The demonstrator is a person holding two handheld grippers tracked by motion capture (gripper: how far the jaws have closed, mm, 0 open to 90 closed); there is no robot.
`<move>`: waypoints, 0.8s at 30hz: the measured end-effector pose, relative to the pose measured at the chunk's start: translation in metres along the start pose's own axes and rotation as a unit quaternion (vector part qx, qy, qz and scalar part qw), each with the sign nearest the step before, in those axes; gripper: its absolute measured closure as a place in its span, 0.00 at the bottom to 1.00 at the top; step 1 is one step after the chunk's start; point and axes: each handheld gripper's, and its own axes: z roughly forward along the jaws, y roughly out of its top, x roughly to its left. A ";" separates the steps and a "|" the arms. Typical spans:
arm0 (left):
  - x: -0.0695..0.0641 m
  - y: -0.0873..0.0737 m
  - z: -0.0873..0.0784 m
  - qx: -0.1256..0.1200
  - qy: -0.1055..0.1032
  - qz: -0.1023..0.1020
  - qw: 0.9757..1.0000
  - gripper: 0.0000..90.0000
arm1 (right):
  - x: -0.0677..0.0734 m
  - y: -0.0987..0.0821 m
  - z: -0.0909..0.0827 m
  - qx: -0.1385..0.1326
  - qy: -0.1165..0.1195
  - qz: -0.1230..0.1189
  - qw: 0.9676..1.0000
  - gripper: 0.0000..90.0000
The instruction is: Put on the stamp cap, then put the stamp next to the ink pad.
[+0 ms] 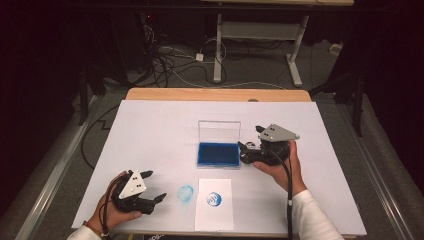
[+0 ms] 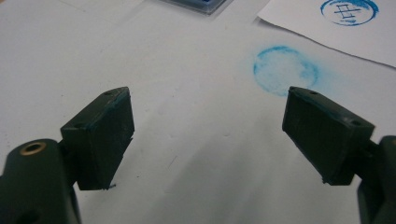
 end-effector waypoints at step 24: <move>-0.005 0.002 0.000 0.001 0.006 0.009 1.000 0.18 | 0.012 0.005 -0.017 -0.006 0.007 -0.021 1.000 0.22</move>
